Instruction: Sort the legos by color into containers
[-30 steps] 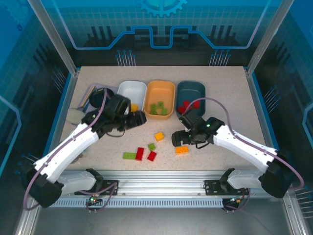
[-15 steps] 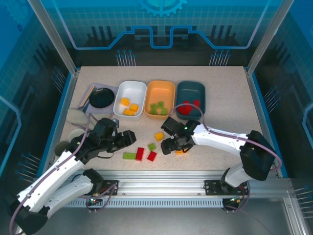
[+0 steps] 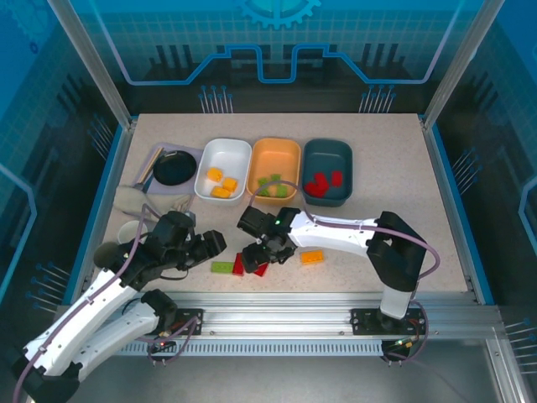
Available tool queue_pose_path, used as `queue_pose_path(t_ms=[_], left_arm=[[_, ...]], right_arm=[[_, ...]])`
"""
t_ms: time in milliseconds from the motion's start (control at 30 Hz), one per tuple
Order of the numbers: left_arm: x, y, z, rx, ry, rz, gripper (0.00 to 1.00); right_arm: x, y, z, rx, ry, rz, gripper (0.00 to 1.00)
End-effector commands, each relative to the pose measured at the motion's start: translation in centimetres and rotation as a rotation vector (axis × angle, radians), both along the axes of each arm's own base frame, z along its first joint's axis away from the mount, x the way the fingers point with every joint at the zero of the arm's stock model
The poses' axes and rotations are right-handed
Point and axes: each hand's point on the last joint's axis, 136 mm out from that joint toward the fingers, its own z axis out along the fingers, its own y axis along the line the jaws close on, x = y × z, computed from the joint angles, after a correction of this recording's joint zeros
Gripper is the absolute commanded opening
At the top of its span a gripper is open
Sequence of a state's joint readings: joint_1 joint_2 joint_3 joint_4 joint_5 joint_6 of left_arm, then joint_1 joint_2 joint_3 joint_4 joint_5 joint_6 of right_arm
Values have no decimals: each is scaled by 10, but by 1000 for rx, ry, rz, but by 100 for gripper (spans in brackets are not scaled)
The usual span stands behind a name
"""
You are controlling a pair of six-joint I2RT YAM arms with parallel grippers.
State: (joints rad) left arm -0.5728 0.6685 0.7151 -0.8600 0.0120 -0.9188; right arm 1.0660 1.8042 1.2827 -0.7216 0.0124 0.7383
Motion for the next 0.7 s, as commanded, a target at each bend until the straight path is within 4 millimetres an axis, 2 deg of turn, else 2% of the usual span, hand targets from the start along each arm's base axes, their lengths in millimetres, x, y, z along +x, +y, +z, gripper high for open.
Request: queue_pose_path(t_ms=[0,200,300,533,667], left_arm=[[-7,3,-7,11,22,0,77],[-11,0,-4,-3,19,-29,77],[-12,0,-3,-7,16,-38,77],[-15,0,-1,-15,8,-50,77],[-14,-1,0,-18,5,-55,77]], right_arm=[[-8,-1,-7,-16,108,-147,84],[-11,-2,-22,-29,167,-325,77],[-6,4,-25,-10,167,-366,76],[-7,-11,-39,-80,190,-460,66],[-4,-6,-45,-65,190,-466,64]])
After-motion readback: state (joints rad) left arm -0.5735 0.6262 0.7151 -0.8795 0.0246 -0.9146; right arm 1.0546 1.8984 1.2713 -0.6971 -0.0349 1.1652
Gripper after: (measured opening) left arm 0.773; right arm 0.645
